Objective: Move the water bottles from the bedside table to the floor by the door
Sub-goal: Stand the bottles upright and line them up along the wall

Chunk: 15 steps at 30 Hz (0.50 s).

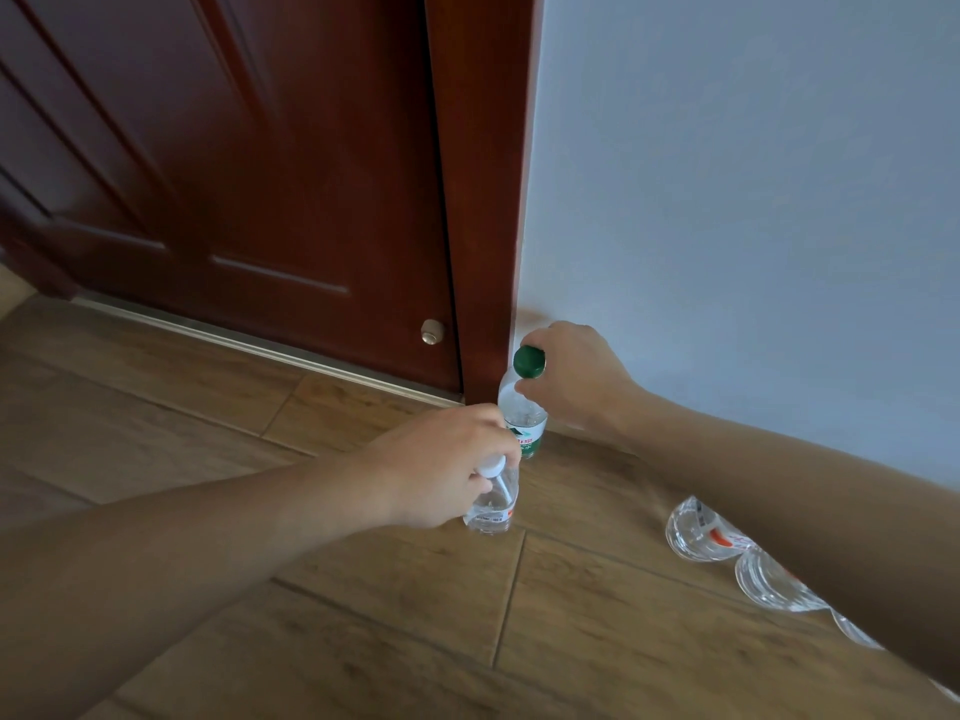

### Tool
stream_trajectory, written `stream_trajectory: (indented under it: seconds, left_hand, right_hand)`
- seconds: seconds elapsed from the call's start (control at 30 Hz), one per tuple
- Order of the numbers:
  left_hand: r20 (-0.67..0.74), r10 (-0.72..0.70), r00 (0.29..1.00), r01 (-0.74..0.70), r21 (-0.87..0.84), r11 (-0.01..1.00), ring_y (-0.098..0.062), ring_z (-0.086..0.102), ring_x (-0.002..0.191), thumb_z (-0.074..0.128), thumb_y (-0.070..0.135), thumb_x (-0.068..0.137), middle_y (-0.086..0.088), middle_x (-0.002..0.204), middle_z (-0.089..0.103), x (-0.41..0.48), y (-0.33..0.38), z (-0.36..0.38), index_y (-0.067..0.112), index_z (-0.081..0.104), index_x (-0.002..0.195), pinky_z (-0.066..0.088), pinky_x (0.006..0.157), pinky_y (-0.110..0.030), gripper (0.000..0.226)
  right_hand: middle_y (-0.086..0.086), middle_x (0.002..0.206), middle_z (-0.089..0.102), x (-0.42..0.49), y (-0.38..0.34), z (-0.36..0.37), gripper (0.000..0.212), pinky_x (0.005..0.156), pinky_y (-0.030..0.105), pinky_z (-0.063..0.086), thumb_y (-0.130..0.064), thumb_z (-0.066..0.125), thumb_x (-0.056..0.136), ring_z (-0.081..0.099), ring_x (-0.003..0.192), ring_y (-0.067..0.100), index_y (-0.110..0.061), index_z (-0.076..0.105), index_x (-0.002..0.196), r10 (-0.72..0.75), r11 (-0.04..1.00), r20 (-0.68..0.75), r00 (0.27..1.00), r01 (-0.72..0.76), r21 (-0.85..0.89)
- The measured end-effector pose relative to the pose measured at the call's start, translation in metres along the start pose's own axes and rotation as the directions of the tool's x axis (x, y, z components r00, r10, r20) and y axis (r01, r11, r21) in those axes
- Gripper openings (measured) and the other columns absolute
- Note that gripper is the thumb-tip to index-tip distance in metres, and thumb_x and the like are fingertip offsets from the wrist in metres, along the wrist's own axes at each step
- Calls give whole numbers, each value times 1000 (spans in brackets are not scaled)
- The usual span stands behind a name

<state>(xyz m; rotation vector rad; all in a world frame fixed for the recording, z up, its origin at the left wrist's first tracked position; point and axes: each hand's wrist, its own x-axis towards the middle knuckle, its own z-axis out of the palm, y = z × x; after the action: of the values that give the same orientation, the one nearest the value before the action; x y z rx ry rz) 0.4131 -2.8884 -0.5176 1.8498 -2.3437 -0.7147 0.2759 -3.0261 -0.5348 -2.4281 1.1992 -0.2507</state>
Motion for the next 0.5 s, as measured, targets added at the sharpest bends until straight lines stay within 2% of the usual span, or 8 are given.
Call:
stream_trajectory:
  seconds: [0.17, 0.3, 0.5]
  left_hand:
    - [-43, -6, 999, 4, -34, 999, -4, 50, 90, 60, 17, 89, 18, 108, 51, 3, -3, 3, 31, 63, 112, 46, 79, -27, 27]
    - [-111, -50, 993, 42, -76, 996, 0, 47, 91, 67, 22, 85, 23, 102, 49, 4, -10, 6, 31, 61, 112, 35, 76, -16, 29]
    - [-119, -68, 991, 59, -73, 996, -3, 51, 91, 72, 27, 82, 21, 98, 52, 6, -7, 7, 32, 62, 106, 42, 77, -20, 26]
  right_hand:
    - [0, 79, 60, 4, 2, 0, 10, 55, 24, 35, -17, 66, 75, 54, 75, 20, -14, 67, 84, 11, 1000, 8, 1000, -11, -8]
    - [-1, 76, 59, 4, 1, 0, 8, 53, 22, 33, -15, 66, 74, 52, 72, 18, -14, 66, 82, 13, 1000, -3, 1000, -13, 11]
    - [1, 85, 63, 0, -2, 0, 12, 63, 28, 42, -17, 67, 78, 55, 78, 19, -12, 66, 88, 8, 1000, -10, 1000, -8, 16]
